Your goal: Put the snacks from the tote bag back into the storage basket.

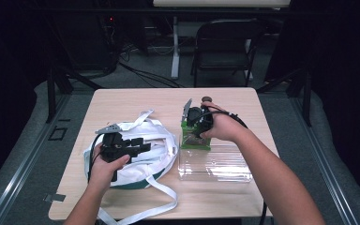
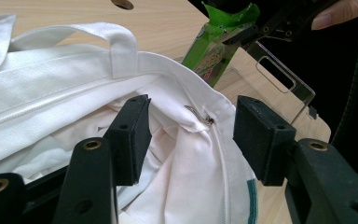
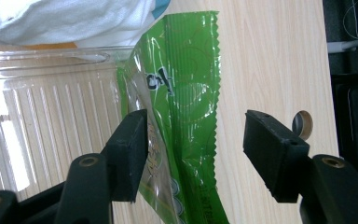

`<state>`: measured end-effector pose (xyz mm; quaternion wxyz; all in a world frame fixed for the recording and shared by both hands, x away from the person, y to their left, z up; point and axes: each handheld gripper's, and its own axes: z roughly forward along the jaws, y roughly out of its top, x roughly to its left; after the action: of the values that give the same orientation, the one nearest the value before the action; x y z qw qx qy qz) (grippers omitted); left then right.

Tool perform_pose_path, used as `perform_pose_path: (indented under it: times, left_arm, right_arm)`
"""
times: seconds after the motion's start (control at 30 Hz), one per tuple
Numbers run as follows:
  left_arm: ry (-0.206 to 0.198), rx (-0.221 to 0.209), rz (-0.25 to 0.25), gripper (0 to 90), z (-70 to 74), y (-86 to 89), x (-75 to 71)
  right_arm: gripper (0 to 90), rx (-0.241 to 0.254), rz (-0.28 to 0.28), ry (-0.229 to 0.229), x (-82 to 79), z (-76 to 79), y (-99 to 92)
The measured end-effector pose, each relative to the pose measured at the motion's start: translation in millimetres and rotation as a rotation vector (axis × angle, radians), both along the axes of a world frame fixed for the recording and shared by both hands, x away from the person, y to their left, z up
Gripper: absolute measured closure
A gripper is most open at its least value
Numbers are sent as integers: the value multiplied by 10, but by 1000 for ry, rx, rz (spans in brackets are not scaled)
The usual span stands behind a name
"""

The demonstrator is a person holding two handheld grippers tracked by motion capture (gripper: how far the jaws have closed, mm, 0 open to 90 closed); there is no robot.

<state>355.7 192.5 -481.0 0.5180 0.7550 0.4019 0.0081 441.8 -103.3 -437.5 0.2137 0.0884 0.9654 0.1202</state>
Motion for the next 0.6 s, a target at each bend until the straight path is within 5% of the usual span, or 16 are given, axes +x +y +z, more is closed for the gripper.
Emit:
perform_pose_path:
  times: [0.6]
  left_arm:
    - [0,4,-3,438,-11,-35,1]
  right_arm:
    - [400,39,-19,-8,-16,90,-57]
